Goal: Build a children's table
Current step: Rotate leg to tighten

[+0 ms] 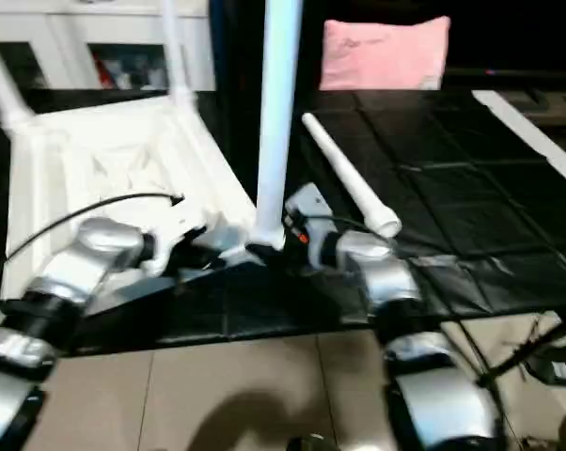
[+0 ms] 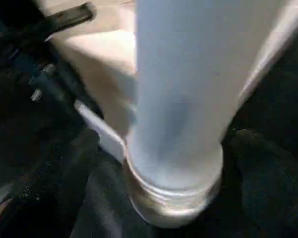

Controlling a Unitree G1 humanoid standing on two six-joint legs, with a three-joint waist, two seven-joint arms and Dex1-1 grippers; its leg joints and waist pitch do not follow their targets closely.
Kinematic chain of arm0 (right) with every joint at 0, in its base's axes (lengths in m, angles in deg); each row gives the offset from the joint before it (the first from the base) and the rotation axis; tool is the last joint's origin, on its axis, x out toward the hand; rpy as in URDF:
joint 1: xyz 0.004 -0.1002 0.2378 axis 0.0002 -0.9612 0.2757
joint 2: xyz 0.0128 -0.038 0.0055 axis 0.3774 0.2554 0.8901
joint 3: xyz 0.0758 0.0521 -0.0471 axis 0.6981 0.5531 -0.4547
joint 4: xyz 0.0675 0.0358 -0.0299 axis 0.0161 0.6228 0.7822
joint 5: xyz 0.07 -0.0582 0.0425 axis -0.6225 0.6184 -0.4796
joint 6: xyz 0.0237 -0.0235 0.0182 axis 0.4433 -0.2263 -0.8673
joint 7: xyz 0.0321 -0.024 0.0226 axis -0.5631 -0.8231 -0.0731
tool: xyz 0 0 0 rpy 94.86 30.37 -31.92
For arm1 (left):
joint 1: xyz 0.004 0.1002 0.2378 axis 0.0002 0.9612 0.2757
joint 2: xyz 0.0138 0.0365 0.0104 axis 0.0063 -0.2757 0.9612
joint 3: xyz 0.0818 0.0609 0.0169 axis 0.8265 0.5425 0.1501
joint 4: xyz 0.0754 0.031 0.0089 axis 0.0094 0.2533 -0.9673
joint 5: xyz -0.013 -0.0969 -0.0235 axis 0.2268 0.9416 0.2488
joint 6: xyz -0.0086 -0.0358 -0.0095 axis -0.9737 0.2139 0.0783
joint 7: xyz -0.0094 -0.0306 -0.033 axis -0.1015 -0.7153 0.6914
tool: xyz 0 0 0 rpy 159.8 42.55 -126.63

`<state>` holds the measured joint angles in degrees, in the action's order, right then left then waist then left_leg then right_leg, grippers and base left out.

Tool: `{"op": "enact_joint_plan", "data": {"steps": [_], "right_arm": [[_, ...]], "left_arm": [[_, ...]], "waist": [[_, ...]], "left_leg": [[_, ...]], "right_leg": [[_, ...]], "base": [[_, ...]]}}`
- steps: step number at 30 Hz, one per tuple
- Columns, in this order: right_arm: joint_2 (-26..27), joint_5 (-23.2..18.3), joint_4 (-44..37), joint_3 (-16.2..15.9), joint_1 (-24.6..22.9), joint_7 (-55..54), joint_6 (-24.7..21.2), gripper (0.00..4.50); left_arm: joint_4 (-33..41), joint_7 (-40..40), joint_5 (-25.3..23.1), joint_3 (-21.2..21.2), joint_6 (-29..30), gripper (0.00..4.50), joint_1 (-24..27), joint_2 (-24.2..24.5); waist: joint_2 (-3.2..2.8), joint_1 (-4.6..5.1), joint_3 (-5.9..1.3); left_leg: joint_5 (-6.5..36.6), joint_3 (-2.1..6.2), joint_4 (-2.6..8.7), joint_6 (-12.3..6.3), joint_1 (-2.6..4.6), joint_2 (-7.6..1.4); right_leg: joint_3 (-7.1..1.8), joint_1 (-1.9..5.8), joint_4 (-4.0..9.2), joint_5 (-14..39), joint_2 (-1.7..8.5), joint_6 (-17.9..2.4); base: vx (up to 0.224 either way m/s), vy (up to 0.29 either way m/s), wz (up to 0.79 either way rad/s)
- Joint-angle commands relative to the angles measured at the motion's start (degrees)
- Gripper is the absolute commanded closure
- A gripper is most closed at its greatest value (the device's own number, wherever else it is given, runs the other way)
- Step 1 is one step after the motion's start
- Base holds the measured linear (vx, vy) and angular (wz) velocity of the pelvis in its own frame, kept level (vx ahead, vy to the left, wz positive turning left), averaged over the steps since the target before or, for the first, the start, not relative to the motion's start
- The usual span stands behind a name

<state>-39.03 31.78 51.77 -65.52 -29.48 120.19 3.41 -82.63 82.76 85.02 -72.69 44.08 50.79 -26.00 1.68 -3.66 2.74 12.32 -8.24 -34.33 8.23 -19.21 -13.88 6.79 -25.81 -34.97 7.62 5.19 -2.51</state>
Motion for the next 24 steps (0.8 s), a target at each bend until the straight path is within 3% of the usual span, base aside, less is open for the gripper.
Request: {"op": "enact_joint_plan", "data": {"steps": [1,7,13,24], "right_arm": [[-1.6,0.04,-2.25,-1.35,-0.65,4.31,0.65,0.02],[-4.42,-1.09,-3.85,-2.82,-1.18,13.97,1.23,0.02],[-5.42,-3.25,-3.73,-3.66,-0.71,19.81,1.39,0.18],[-5.9,-1.78,-2.12,-5.49,-0.43,22.49,2.29,1.2]], "left_arm": [[0.96,5.77,1.75,1.62,-2.64,4.5,-1.5,-0.44],[-0.37,11.02,1.66,3.36,-4.85,4.5,-2.4,0.41],[-0.54,13.99,1.41,4.76,-6.04,4.5,-2.46,0.63],[-1.31,14.73,1.19,4.95,-7.29,4.5,-2.37,0.78]], "waist": [[-0.64,0.14,-4.41],[-0.61,-1.35,-4.32],[-0.38,-1.64,-4.29],[-0.15,-1.62,-4.4]], "left_leg": [[5.31,-1.95,3.47,-5.77,-0.78,1.23],[7.02,-2.14,3.48,-4.63,-0.65,1.1],[6.71,-2.04,3.5,-4.14,-1.04,1.17],[5.21,-2.03,3.44,-3.99,-1.15,1.23]], "right_leg": [[-2.78,5.43,3.11,8.97,1.68,-13.57],[-2.83,5.33,3.4,12.17,1.8,-12.29],[-2.79,5.5,3.55,14.05,1.89,-11.1],[-2.73,5.51,3.41,13.4,1.8,-10.79]], "base": [[0.0,0.0,0.0],[0.0,0.0,0.0],[0.0,0.0,0.0],[0.0,0.0,0.0]]}}
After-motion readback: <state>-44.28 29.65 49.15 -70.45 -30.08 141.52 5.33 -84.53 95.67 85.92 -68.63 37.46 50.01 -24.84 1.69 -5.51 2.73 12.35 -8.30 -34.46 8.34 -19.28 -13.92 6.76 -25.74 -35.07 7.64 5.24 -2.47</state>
